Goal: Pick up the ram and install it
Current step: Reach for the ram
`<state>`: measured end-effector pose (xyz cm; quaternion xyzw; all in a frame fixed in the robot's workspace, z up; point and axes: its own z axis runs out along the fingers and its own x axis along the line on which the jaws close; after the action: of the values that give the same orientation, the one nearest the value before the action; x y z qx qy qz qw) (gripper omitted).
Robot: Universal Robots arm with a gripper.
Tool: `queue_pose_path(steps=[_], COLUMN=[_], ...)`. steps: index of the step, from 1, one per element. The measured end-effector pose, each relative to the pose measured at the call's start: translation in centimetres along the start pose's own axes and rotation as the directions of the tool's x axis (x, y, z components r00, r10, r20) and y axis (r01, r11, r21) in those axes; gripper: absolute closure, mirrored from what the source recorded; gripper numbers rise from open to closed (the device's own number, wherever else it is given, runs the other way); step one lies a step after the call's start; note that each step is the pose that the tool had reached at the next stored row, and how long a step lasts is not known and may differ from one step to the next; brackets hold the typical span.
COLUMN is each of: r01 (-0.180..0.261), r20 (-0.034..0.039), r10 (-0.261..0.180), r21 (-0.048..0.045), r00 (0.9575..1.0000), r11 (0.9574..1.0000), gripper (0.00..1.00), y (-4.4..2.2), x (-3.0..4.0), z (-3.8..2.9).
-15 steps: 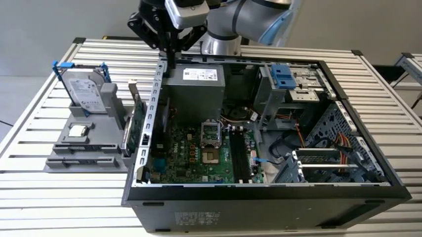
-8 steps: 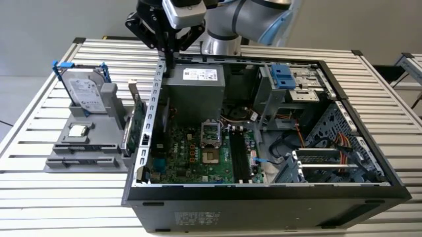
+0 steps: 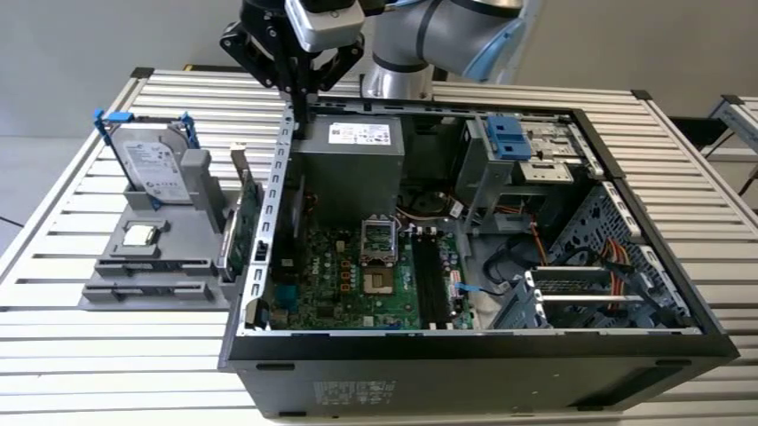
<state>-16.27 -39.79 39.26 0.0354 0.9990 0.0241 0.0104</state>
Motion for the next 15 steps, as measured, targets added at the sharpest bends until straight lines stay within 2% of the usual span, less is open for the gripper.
queue_pose_path(steps=[15], r01=[0.0], r20=[0.0], r10=[0.0], r21=[0.0001], r00=[1.0], r11=[1.0], gripper=[1.0], y=[-0.05], x=[0.77], z=[-0.02])
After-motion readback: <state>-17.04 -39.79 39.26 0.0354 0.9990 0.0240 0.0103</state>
